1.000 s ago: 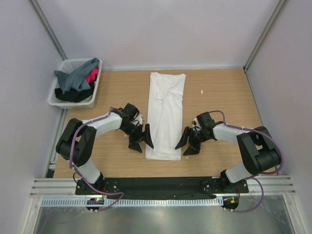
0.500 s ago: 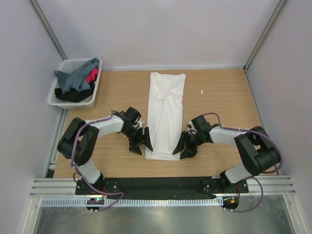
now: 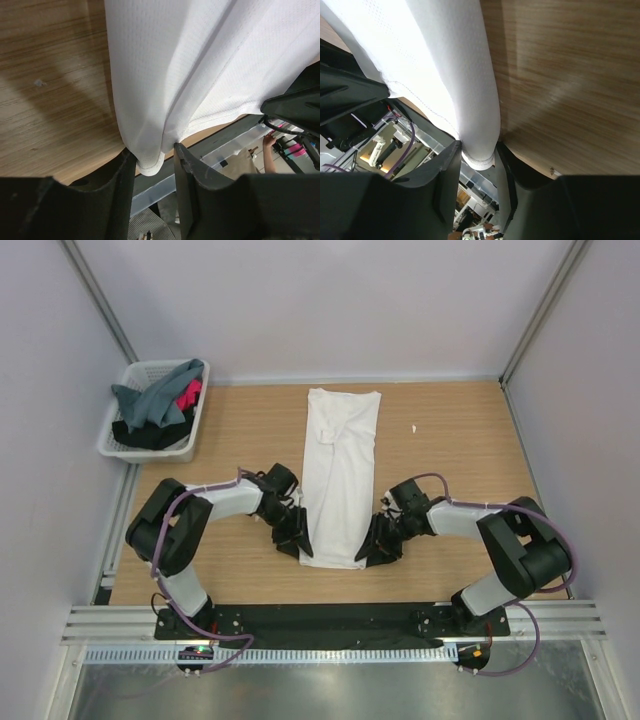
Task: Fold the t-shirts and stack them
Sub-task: Fold the tshirt
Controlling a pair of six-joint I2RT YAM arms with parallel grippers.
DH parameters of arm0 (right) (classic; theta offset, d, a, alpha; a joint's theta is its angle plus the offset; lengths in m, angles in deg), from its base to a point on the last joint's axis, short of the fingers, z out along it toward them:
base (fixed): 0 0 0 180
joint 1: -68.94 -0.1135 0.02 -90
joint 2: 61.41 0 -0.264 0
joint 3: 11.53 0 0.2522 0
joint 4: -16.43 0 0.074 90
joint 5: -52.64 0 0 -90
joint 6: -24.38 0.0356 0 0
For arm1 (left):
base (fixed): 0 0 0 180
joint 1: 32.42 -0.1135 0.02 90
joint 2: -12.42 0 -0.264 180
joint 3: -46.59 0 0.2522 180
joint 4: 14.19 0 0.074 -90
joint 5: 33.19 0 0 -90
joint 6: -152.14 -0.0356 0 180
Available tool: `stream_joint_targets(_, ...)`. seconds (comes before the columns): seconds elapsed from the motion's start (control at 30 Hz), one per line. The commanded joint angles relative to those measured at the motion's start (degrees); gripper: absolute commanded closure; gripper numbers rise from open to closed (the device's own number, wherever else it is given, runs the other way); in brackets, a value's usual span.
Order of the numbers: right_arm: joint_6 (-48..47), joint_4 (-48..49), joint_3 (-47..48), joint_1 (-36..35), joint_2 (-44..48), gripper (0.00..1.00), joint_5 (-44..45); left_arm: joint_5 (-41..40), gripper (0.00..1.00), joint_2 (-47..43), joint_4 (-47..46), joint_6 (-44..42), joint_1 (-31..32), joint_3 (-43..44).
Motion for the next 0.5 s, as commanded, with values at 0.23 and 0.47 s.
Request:
stream_joint_targets(0.23, 0.1, 4.0, 1.2, -0.6, -1.6, 0.80, 1.2, -0.5, 0.73, -1.0, -2.9, -0.1, 1.1, -0.4)
stream_joint_targets(0.47, -7.0, -6.7, 7.8, 3.1, 2.2, 0.98, 3.6, -2.3, 1.00, -2.9, -0.2, -4.3, 1.3, 5.7)
